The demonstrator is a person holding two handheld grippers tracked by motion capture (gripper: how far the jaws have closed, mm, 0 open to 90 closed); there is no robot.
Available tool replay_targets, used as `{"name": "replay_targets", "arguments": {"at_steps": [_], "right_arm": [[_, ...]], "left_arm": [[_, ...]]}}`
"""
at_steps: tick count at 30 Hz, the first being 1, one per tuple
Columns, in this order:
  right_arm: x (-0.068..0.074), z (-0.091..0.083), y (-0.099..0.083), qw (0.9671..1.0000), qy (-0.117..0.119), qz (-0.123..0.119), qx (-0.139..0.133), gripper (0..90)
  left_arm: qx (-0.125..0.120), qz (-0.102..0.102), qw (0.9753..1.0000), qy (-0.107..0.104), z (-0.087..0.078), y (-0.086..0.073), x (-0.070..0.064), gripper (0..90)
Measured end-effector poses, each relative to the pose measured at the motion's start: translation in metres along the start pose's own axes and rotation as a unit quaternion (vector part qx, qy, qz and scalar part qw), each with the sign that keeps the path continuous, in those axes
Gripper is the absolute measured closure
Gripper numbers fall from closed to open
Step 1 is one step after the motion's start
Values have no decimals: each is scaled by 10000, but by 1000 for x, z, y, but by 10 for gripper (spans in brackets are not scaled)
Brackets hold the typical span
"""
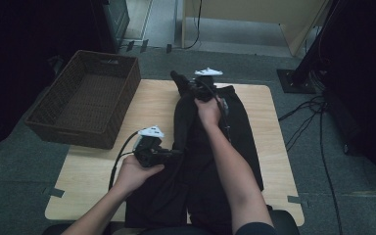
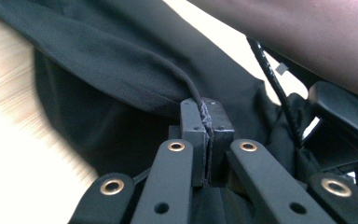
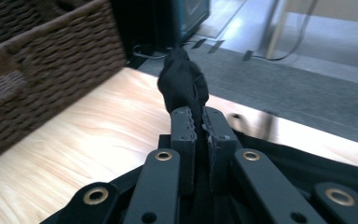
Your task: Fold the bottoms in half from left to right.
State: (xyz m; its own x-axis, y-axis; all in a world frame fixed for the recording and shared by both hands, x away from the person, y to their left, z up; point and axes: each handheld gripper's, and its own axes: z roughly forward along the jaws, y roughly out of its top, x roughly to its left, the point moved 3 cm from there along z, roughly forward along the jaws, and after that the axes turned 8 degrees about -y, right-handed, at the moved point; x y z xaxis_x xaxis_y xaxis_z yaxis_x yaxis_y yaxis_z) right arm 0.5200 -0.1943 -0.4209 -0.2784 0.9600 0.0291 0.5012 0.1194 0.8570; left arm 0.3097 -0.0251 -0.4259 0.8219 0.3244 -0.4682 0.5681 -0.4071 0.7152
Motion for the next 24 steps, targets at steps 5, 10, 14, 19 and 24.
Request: {"name": "replay_targets", "arguments": {"at_steps": [5,10,14,19,24], "right_arm": [[-51,-21,-19,9992,-339,190,96,844],[-85,-19,-57,9960,-647,354,503,843],[-94,-7,-89,9918,-816,311,938,840],[-91,4,-111,9891,-866,235,1167,838],[-87,9,-117,9887,-893,204,1183,836]], "left_arm": [[159,113,9997,-140,39,8,-6,900],[508,-32,9987,-95,77,-6,6,900],[932,-129,9956,28,103,-23,17,899],[1237,-97,9920,243,116,-36,26,899],[1165,-281,9926,215,111,-41,36,899]]}}
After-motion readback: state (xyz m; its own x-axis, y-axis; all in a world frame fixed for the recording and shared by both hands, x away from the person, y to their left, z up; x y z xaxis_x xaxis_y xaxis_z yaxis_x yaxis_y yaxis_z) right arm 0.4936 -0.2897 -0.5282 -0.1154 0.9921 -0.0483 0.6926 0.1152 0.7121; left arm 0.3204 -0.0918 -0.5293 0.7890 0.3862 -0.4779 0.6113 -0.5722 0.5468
